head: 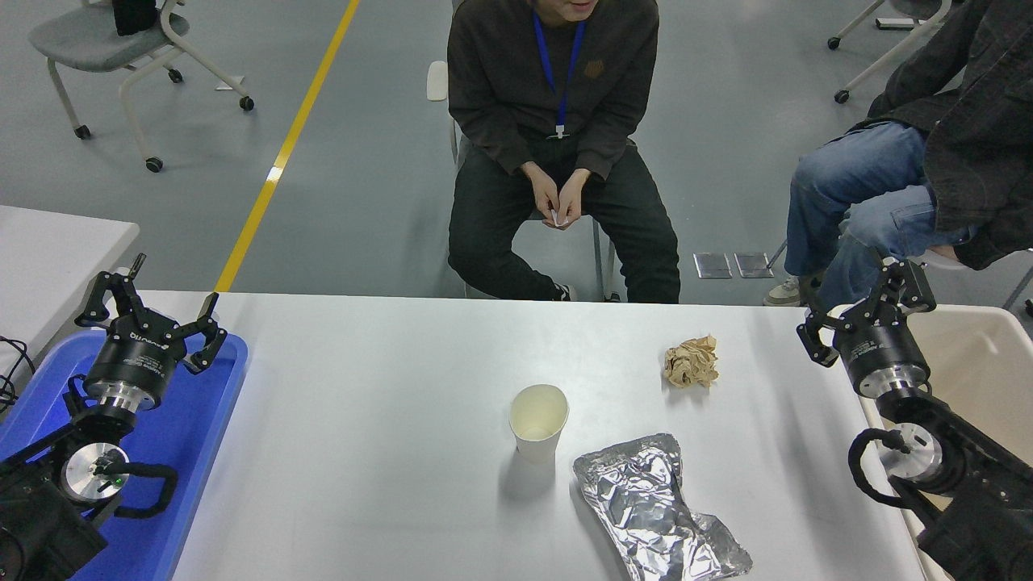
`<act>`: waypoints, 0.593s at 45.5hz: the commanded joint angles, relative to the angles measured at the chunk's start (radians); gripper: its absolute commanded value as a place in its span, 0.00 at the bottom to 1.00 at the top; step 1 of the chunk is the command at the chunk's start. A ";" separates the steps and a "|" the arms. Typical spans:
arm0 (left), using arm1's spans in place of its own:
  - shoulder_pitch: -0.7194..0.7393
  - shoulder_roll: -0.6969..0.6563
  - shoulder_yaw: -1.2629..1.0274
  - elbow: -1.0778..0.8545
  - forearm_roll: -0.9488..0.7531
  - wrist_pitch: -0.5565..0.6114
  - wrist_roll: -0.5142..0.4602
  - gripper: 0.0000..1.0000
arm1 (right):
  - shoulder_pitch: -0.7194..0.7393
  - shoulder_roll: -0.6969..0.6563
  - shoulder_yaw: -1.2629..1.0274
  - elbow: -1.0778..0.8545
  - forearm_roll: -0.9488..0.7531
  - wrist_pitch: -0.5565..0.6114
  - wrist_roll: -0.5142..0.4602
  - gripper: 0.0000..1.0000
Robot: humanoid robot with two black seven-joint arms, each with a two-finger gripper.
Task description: Clean the table surface
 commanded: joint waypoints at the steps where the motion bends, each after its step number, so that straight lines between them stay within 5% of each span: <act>1: 0.000 0.000 0.000 -0.001 0.001 0.001 -0.001 1.00 | -0.003 0.001 0.000 0.000 0.000 -0.002 0.001 1.00; 27: 0.000 0.002 0.005 0.001 0.003 -0.003 0.000 1.00 | 0.001 -0.008 -0.011 0.002 -0.004 0.002 0.003 1.00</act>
